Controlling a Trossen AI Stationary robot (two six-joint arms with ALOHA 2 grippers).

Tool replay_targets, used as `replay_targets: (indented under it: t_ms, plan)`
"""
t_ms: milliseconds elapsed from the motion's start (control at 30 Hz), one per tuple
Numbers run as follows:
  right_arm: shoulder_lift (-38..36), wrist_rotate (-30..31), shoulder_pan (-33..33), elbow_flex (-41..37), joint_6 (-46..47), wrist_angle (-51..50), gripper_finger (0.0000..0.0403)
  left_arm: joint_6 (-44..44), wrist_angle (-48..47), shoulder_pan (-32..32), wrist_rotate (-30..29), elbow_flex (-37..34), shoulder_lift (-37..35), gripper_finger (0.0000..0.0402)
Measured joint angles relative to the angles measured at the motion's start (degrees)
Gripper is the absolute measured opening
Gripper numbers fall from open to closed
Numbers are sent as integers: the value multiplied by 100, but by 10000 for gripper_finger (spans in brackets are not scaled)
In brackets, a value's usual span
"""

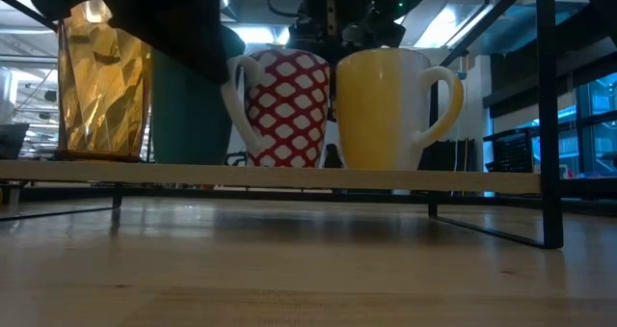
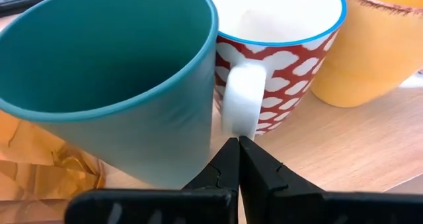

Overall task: Stack small to large cups/mugs on shelf
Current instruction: Adjust the red mug on the shelf

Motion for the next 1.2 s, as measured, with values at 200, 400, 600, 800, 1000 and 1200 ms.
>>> replay_targets:
  t_ms: [200, 400, 600, 800, 1000, 1200]
  plan:
    - [0, 26, -2, 0, -201, -13, 3, 308, 0, 64, 20, 175, 0, 0]
    - [-4, 46, 1, 0, -415, -247, 3, 694, -2, 88, 13, 441, 0, 0]
    - [-4, 35, -4, 0, -468, -260, 3, 829, 13, 86, 153, 568, 0, 0]
    - [-4, 35, -16, 0, -495, -247, 3, 847, 64, 80, 172, 570, 0, 0]
    - [-4, 33, -76, 0, -517, -253, 3, 1014, 45, -44, 389, 570, 0, 0]
    - [-4, 14, -110, 0, -629, -308, 3, 760, -4, -112, 435, 534, 0, 0]
